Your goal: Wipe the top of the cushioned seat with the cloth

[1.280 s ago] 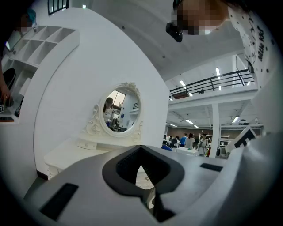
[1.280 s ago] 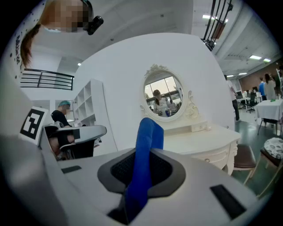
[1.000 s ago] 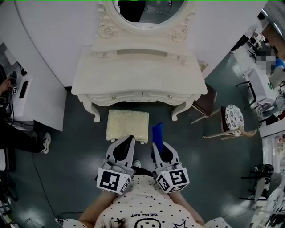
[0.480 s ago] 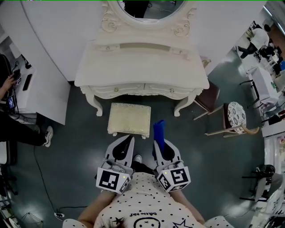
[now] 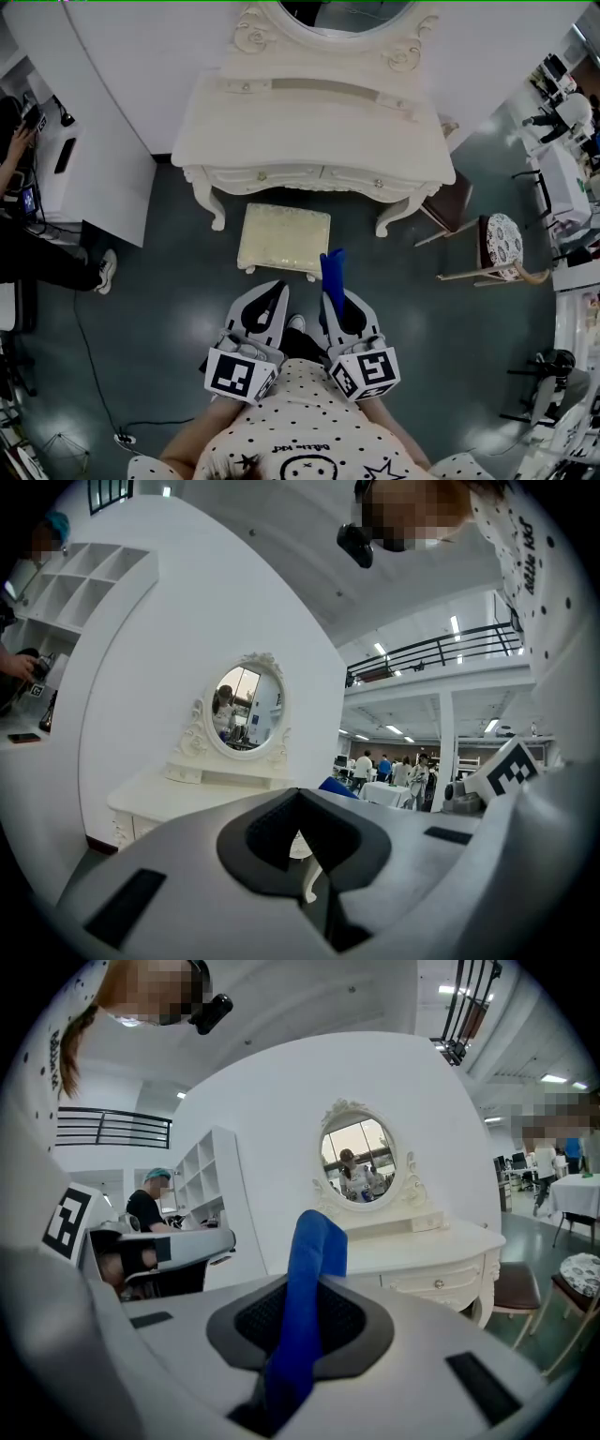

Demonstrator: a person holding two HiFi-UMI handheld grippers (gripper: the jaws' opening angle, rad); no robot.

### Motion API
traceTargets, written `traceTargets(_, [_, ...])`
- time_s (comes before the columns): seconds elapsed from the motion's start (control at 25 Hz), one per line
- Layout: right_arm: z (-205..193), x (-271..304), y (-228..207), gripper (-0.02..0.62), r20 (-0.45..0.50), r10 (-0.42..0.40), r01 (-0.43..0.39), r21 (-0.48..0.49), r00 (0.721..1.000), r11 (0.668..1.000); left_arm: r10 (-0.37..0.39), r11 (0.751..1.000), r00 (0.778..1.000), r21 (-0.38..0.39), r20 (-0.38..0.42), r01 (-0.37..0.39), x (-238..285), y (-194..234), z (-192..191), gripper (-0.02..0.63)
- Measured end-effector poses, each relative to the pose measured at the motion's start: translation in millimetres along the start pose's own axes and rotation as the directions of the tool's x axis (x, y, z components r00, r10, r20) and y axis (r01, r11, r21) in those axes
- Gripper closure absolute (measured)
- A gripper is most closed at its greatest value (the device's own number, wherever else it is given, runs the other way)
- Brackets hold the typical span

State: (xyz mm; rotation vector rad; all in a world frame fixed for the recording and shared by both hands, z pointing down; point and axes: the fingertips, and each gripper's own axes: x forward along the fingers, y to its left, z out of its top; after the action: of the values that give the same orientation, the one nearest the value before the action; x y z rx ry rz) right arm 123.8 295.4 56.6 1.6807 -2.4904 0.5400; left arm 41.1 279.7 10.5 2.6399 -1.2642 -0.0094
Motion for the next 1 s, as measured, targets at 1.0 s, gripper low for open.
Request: traceTargets(1.0, [-5, 18, 15, 0.534, -0.02, -0.028, 0.029, 0.04, 0.999, 0.999, -0.01, 1.0, 1.0, -0.007, -0.019, 0.01, -5, 30, 4, 0.609])
